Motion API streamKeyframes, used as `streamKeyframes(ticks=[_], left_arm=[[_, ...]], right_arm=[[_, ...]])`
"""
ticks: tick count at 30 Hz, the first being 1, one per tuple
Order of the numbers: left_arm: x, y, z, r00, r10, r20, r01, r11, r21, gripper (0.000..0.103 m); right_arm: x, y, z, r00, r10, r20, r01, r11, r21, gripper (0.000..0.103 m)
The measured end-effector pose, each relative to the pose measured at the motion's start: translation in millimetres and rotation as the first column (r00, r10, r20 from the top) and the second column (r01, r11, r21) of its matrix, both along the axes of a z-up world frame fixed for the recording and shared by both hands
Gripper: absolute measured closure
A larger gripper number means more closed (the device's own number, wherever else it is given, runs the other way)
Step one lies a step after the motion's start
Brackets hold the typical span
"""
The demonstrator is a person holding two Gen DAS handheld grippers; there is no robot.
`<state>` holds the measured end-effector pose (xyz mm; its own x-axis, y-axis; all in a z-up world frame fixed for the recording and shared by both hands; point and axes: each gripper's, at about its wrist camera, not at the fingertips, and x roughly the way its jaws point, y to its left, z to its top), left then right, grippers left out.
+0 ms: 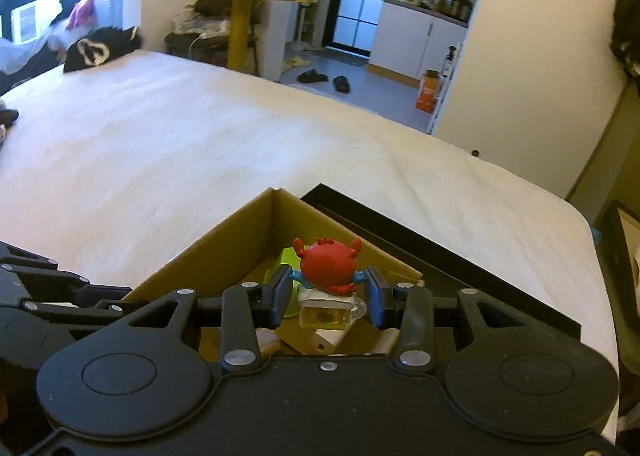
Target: Organize rigid objects
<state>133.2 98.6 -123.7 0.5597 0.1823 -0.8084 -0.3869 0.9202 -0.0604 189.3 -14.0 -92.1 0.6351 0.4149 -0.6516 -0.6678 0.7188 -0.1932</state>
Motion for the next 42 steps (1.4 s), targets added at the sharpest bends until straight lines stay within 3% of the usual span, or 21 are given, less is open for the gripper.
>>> streamKeyframes(ticks=[4, 9, 20, 24, 42], left_arm=[[-1, 2, 0, 1.000, 0.006, 0.004, -0.006, 1.000, -0.011, 0.092], [-1, 2, 0, 1.000, 0.001, 0.009, -0.001, 1.000, -0.013, 0.092], [-1, 2, 2, 1.000, -0.005, 0.012, 0.005, 1.000, -0.014, 0.092], [-1, 2, 3, 1.000, -0.005, 0.013, 0.005, 1.000, -0.011, 0.092], [9, -8, 12, 0.998, -0.053, -0.024, 0.054, 0.998, 0.019, 0.093]], right_arm=[[0, 7, -5, 1.000, 0.006, -0.008, -0.005, 1.000, 0.000, 0.063], [-6, 9, -8, 0.999, 0.042, 0.024, -0.042, 0.999, 0.001, 0.038], [-20, -24, -8, 1.000, -0.029, -0.008, 0.029, 1.000, 0.000, 0.030], [-21, -35, -4, 0.997, -0.076, -0.011, 0.076, 0.997, 0.011, 0.020], [-26, -100, 9, 0.973, -0.229, -0.027, 0.230, 0.968, 0.102, 0.020]])
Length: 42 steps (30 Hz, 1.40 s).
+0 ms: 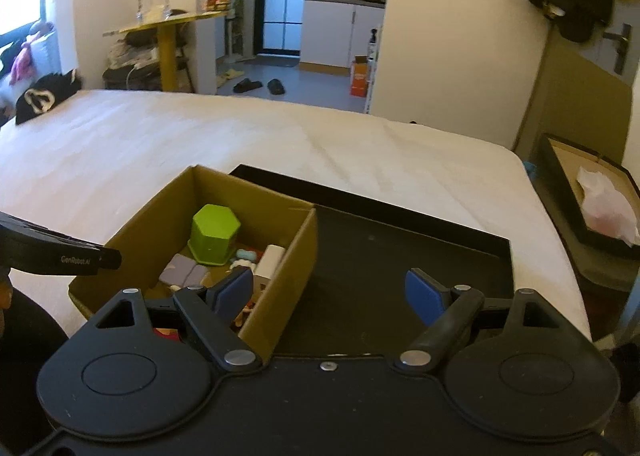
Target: Organize rigid objects
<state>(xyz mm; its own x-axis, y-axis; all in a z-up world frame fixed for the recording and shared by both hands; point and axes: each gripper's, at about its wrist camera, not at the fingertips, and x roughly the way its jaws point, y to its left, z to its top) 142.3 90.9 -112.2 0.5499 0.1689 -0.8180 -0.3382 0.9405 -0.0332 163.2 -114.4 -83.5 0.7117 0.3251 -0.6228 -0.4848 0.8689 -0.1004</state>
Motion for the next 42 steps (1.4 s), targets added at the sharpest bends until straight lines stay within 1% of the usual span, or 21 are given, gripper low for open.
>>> streamKeyframes(ticks=[3, 6, 10, 13, 15, 18, 22, 23, 26, 29, 34, 38, 42], left_arm=[[0, 2, 3, 0.999, -0.007, -0.033, 0.006, 1.000, -0.014, 0.091], [-2, 2, 12, 0.999, 0.002, -0.046, -0.002, 1.000, 0.002, 0.088], [-5, 1, 25, 0.998, 0.005, -0.055, -0.004, 1.000, 0.021, 0.083], [-11, -3, 35, 0.999, 0.008, -0.048, -0.007, 1.000, 0.017, 0.068], [-15, -8, 40, 0.999, 0.019, -0.050, -0.018, 0.999, 0.033, 0.052], [-22, -14, 48, 0.999, 0.018, -0.044, -0.016, 0.999, 0.031, 0.042], [-30, -25, 59, 0.999, -0.003, -0.037, 0.004, 1.000, 0.030, 0.035], [-32, -26, 61, 0.999, -0.003, -0.034, 0.004, 1.000, 0.026, 0.031], [-38, -30, 70, 1.000, -0.011, -0.024, 0.011, 1.000, 0.009, 0.022], [-43, -36, 79, 1.000, -0.023, -0.020, 0.024, 1.000, 0.012, 0.019], [-50, -44, 92, 0.999, -0.051, -0.014, 0.051, 0.999, 0.010, 0.017], [-58, -51, 104, 0.997, -0.071, 0.006, 0.071, 0.997, 0.018, 0.010], [-70, -53, 111, 0.997, -0.078, 0.027, 0.078, 0.997, -0.005, 0.007]], right_arm=[[-1, -9, 3, 1.000, -0.023, -0.004, 0.023, 1.000, 0.017, 0.020], [-2, -18, 5, 0.999, -0.050, -0.020, 0.051, 0.998, 0.044, 0.017], [-3, -30, 6, 0.996, -0.077, -0.047, 0.080, 0.994, 0.079, 0.016], [-5, -37, 7, 0.993, -0.095, -0.066, 0.100, 0.991, 0.093, 0.011], [-8, -42, 8, 0.992, -0.102, -0.075, 0.110, 0.989, 0.100, 0.009], [-13, -50, 11, 0.990, -0.108, -0.093, 0.119, 0.986, 0.119, 0.005], [-21, -60, 15, 0.987, -0.110, -0.121, 0.127, 0.981, 0.145, 0.001], [-23, -63, 17, 0.986, -0.111, -0.126, 0.130, 0.980, 0.151, 0.000], [-28, -69, 21, 0.983, -0.113, -0.146, 0.137, 0.977, 0.166, 0.000], [-32, -74, 27, 0.979, -0.111, -0.170, 0.143, 0.972, 0.188, 0.000], [-40, -80, 40, 0.975, -0.115, -0.190, 0.157, 0.961, 0.226, 0.000], [-46, -84, 47, 0.969, -0.143, -0.199, 0.186, 0.958, 0.219, 0.000], [-54, -90, 55, 0.960, -0.176, -0.219, 0.225, 0.949, 0.221, 0.000]])
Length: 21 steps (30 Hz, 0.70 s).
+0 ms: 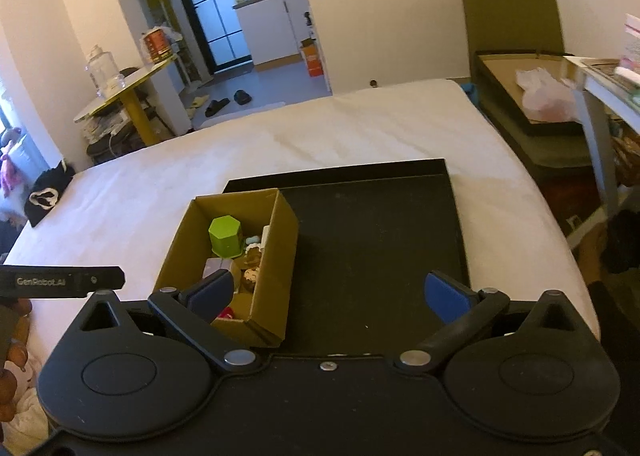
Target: Organize rigid objects
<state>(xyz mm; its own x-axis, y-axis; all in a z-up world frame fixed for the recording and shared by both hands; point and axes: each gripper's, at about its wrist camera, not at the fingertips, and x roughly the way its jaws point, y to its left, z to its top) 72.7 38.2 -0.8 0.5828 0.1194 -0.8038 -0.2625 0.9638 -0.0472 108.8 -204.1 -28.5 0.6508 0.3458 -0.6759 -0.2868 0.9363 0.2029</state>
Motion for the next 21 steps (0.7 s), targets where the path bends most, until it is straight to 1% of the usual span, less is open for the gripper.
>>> streamKeyframes(ticks=[6, 9, 12, 16, 17, 21], left_arm=[[-18, -5, 10, 1.000, -0.009, 0.017, 0.010, 1.000, -0.002, 0.007], [-27, -9, 15, 1.000, -0.016, 0.026, 0.016, 1.000, 0.003, 0.007], [-34, -13, 20, 0.999, -0.027, 0.032, 0.027, 1.000, 0.000, 0.007], [-43, -18, 25, 0.998, -0.040, 0.045, 0.040, 0.999, 0.009, 0.007], [-44, -19, 26, 0.998, -0.044, 0.044, 0.043, 0.999, 0.011, 0.007], [-50, -23, 25, 0.997, -0.068, 0.039, 0.067, 0.998, 0.009, 0.007]], right_arm=[[-15, -9, 9, 0.999, -0.033, -0.008, 0.033, 0.999, -0.005, 0.000], [-25, -8, 13, 0.999, -0.034, -0.010, 0.033, 0.999, -0.030, 0.000], [-33, -7, 18, 0.998, -0.049, -0.032, 0.048, 0.998, -0.048, 0.000], [-47, -4, 27, 0.998, -0.057, 0.011, 0.058, 0.996, -0.073, 0.000], [-49, -5, 27, 0.998, -0.055, 0.019, 0.056, 0.996, -0.072, 0.000], [-53, -9, 20, 0.999, -0.053, 0.003, 0.054, 0.995, -0.081, 0.000]])
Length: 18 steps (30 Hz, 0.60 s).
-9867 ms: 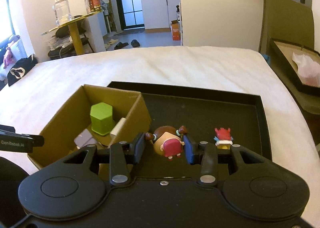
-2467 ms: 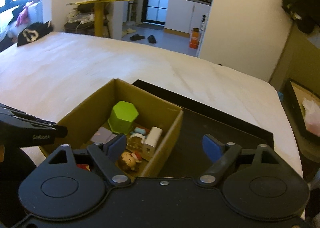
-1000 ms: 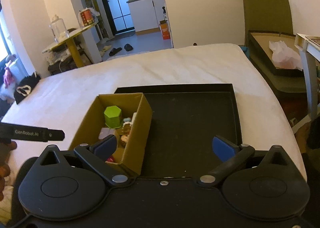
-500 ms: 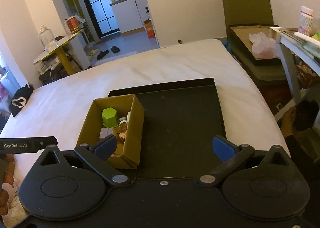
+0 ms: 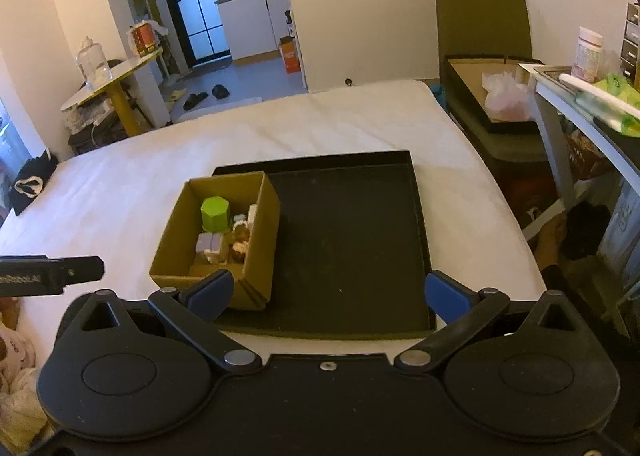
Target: Organize rigid objects
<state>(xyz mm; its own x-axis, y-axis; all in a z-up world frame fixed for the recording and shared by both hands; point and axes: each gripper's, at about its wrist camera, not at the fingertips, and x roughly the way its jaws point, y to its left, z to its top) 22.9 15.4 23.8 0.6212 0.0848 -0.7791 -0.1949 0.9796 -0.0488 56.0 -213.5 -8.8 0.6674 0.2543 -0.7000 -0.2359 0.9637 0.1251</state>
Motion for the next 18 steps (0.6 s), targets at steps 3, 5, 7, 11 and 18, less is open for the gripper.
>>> streamKeyframes(ticks=[3, 5, 7, 11, 18], left_arm=[[-3, -2, -2, 1.000, -0.011, -0.005, 0.011, 1.000, 0.008, 0.007], [-5, -3, -3, 1.000, -0.015, -0.004, 0.015, 1.000, 0.003, 0.007], [-7, -4, -3, 1.000, -0.018, -0.003, 0.018, 1.000, -0.004, 0.007], [-9, -4, -3, 1.000, -0.011, -0.015, 0.011, 1.000, 0.004, 0.007], [-11, -6, -3, 1.000, -0.014, -0.022, 0.014, 1.000, 0.018, 0.007]], right_arm=[[0, -4, 0, 1.000, -0.008, 0.000, 0.008, 1.000, -0.002, 0.000], [-1, -7, 1, 1.000, -0.012, 0.001, 0.012, 1.000, 0.004, 0.000], [-2, -7, 3, 1.000, -0.013, 0.012, 0.013, 1.000, 0.001, 0.000], [-5, -5, 5, 1.000, -0.008, 0.016, 0.008, 1.000, -0.003, 0.000], [-7, -4, 4, 1.000, 0.000, 0.016, 0.000, 1.000, -0.005, 0.000]])
